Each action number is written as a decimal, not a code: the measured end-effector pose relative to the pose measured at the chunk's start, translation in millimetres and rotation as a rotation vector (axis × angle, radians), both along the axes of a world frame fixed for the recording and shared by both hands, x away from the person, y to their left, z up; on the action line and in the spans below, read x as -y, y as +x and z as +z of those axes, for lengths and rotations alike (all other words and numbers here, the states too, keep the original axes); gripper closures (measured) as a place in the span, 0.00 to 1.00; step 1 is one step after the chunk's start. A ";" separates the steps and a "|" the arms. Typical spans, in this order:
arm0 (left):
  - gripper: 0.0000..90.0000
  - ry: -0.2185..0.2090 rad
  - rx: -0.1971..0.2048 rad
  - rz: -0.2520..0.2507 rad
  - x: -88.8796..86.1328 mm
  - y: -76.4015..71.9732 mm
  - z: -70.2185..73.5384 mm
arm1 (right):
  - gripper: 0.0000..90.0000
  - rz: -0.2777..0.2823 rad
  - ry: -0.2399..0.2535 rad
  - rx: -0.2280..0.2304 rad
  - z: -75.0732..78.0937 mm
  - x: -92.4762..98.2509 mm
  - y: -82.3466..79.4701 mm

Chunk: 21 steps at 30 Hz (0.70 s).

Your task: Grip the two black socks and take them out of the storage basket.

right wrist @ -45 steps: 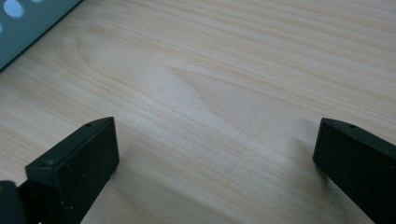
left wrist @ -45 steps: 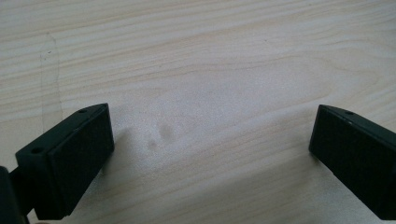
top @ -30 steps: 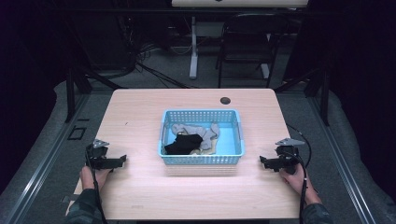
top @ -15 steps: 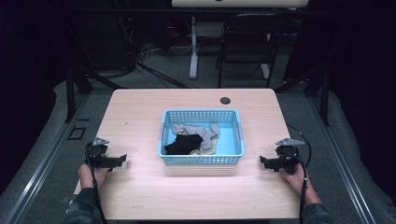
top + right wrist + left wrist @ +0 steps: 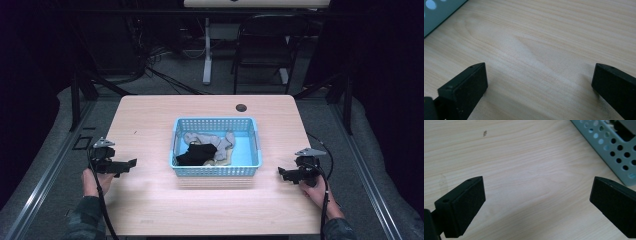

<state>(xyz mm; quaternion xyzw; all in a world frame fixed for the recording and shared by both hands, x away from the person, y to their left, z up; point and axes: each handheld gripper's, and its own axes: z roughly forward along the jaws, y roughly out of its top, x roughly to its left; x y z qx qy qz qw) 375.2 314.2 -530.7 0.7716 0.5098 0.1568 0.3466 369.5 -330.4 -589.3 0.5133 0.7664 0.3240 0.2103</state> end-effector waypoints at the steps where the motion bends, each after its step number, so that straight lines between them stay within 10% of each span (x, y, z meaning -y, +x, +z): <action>1: 0.00 -0.001 -0.001 -0.020 3.5 0.1 5.2 | 0.00 0.000 0.000 0.000 0.0 0.0 0.0; 21: 0.00 -0.017 0.007 -0.129 29.5 4.1 51.4 | 0.00 -0.001 -0.001 0.000 0.0 0.0 0.0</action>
